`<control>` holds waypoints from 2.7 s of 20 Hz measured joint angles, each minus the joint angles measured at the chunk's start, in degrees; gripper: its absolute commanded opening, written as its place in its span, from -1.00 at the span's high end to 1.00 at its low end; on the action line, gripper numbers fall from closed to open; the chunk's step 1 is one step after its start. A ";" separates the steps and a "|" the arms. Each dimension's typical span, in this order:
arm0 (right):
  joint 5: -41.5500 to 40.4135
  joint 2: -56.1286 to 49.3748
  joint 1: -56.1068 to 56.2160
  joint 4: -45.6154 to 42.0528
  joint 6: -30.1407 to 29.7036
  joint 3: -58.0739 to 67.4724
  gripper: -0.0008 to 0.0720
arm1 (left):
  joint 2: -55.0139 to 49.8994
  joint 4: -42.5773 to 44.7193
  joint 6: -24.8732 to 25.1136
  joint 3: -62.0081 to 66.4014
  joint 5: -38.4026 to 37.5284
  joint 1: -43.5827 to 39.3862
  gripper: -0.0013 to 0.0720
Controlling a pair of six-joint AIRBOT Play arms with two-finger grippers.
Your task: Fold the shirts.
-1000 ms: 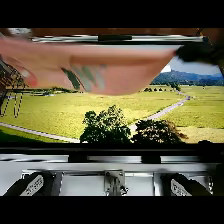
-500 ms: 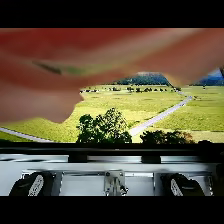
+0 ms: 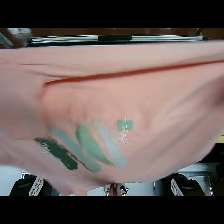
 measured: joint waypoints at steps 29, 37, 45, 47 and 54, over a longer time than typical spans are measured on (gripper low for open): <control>61.57 -55.41 2.49 9.42 4.81 -26.73 0.80 | -63.10 -8.83 8.83 -23.78 52.39 -15.10 0.87; 49.09 -54.12 0.76 9.40 7.61 -26.75 0.79 | -63.21 -5.46 8.81 -22.36 37.75 -14.34 0.87; 29.92 -50.27 -2.21 9.27 8.00 -26.75 0.79 | -63.73 -1.25 7.54 -17.75 13.25 -11.65 0.87; 25.55 -50.10 -2.32 9.29 8.02 -26.75 0.79 | -64.24 -1.11 7.10 -17.53 9.40 -11.50 0.87; 16.44 -49.90 -2.60 9.27 8.11 -26.75 0.80 | -64.83 -0.83 6.25 -17.27 1.40 -11.13 0.87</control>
